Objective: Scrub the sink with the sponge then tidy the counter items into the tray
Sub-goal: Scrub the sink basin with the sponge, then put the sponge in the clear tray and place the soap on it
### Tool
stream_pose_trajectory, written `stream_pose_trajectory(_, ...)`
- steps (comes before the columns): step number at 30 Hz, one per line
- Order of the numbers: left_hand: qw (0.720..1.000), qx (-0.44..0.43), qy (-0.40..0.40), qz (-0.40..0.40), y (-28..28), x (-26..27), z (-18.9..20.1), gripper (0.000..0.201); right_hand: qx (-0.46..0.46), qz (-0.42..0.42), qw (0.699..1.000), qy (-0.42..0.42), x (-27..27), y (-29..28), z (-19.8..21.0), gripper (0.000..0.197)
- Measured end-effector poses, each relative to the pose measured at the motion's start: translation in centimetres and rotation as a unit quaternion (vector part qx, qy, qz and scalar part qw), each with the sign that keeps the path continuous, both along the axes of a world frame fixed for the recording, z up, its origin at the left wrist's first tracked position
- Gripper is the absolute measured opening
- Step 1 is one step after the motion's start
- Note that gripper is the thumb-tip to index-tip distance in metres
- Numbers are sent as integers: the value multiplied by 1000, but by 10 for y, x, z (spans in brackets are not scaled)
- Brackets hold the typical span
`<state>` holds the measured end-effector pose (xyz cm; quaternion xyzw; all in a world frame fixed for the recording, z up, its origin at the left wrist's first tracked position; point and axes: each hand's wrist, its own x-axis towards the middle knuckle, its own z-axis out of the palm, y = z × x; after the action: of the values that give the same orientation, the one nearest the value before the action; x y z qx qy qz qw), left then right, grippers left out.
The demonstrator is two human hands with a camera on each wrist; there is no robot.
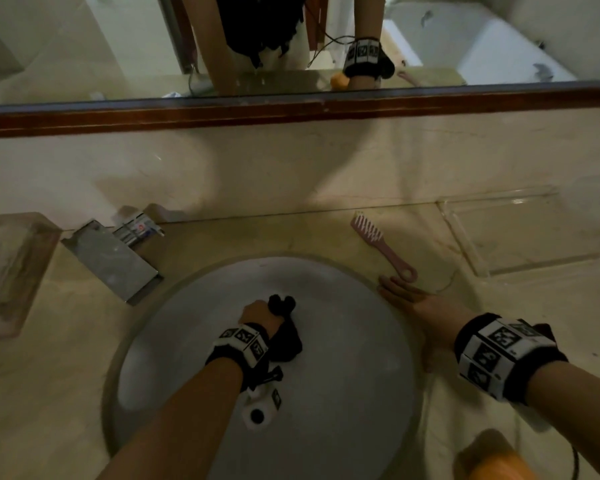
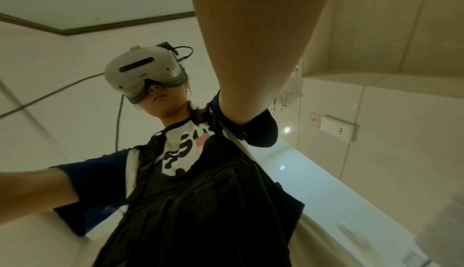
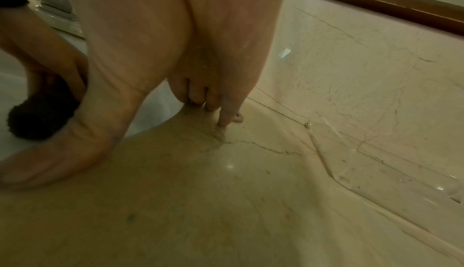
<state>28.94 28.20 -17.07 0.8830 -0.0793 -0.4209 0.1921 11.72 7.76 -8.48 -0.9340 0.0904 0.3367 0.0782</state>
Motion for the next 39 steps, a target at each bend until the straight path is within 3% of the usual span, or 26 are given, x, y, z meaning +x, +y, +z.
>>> stream_pose_trajectory(5, 987, -136, 54, 73, 5, 8, 45, 34, -19, -11, 999, 27, 3, 9, 14, 137)
stream_pose_trajectory(8, 980, -185, 28, 70, 15, 12, 80, 45, -92, 8, 988, -124, 10, 18, 21, 117)
stream_pose_trajectory(9, 979, -195, 19, 62, 18, 12, 92, 47, -80, -10, 990, -112, 14, 22, 25, 107)
stream_pose_trajectory(11, 974, -225, -9, 32, 25, 11, 114, 42, 1, -102, 995, -6, 21, 34, 34, 89)
stream_pose_trajectory(13, 965, -256, -50, -10, 29, 7, 132, 36, 70, -199, 977, -23, 34, 46, 45, 73)
stream_pose_trajectory(15, 956, -250, -135, -74, 33, -3, 149, 28, 172, -311, 933, -62, 46, 58, 54, 63)
stream_pose_trajectory(18, 927, -277, -223, -119, 38, -15, 160, 18, 403, -495, 765, -84, 58, 73, 64, 66)
stream_pose_trajectory(20, 910, -310, -239, -138, 43, -23, 163, 22, 462, -527, 709, -83, 61, 79, 70, 63)
stream_pose_trajectory(22, 887, -331, -266, -182, 47, -29, 161, 27, 485, -529, 692, -73, 63, 85, 74, 61)
stream_pose_trajectory(25, 844, -356, -309, -254, 52, -39, 155, 17, 492, -526, 690, -72, 60, 88, 77, 68)
stream_pose_trajectory(27, 828, -371, -309, -285, 54, -45, 156, 13, 490, -515, 698, -81, 52, 90, 81, 56)
stream_pose_trajectory(29, 830, -345, -318, -301, 51, -52, 158, 22, 480, -505, 711, -96, 42, 91, 86, 31)
stream_pose_trajectory(31, 850, -316, -306, -289, 49, -55, 158, 31, 473, -513, 704, -133, 35, 87, 89, 11)
stream_pose_trajectory(33, 861, -318, -310, -248, 44, -52, 154, 35, 452, -532, 692, -186, 30, 80, 89, 27)
stream_pose_trajectory(34, 875, -322, -297, -207, 42, -49, 151, 38, 438, -536, 689, -213, 28, 75, 90, 36)
stream_pose_trajectory(36, 922, -350, -139, -87, 34, -42, 153, 38, 417, -533, 692, -251, 23, 67, 94, 48)
stream_pose_trajectory(38, 930, -365, 37, 2, 23, -42, 158, 28, 414, -535, 686, -268, 19, 61, 101, 54)
stream_pose_trajectory(39, 932, -352, 83, 14, 16, -45, 164, 27, 414, -535, 683, -274, 18, 59, 104, 54)
